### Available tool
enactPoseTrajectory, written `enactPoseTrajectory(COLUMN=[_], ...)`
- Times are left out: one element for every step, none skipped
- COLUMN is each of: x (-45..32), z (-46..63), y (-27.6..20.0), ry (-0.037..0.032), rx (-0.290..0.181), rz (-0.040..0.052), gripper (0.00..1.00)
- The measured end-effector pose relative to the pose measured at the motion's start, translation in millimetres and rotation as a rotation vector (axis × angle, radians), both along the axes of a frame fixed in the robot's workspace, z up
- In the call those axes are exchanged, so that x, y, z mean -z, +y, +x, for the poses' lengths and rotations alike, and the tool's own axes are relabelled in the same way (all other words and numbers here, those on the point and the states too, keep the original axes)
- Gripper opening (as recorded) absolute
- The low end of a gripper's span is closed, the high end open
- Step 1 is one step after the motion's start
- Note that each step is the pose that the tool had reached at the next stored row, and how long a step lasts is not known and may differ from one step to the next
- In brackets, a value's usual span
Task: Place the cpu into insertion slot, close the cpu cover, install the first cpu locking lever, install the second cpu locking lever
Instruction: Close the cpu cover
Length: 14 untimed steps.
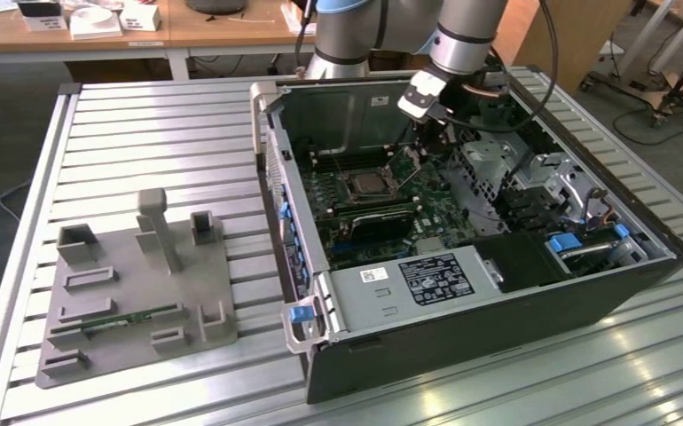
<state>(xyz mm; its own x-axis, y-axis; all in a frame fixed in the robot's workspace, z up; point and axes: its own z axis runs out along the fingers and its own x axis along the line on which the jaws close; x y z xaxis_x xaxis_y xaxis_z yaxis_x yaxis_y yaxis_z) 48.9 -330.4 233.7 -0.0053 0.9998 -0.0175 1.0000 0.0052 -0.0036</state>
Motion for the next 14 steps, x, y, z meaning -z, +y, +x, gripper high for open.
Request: enactPoseTrajectory(x=[-0.3,-0.6,-0.9,-1.4,-2.1,-2.8,-3.7,-4.4,-4.8,-5.1,-5.2,-5.3,-5.4,-5.5], z=[-0.5,-0.9,-1.6,-2.3,-2.9,-3.4,-4.0,-4.5,-5.1,-5.8,-6.4,-7.3,-8.1,-8.9], y=[0.0,0.0,0.0,0.0,-0.1,0.0,0.0,0.0,0.0,0.0,0.0,0.0,0.0,-0.1], ry=[0.0000,0.0000,0.0000,0.0000,0.0001,0.0000,0.0000,0.0000,0.0000,-0.0001,0.0000,-0.0001,0.0000,0.0000], rx=[0.000,0.000,0.000,0.000,0.000,0.000,0.000,0.000,0.000,0.000,0.000,0.000,0.000,0.000], rz=[0.0000,0.0000,0.0002,0.0001,-0.0001,0.0000,0.0001,0.0000,0.0001,0.0002,0.0003,0.0003,0.0002,0.0001], gripper=[0.10,0.10,0.10,0.10,0.10,0.10,0.10,0.10,0.10,0.10,0.10,0.10,0.10,0.10])
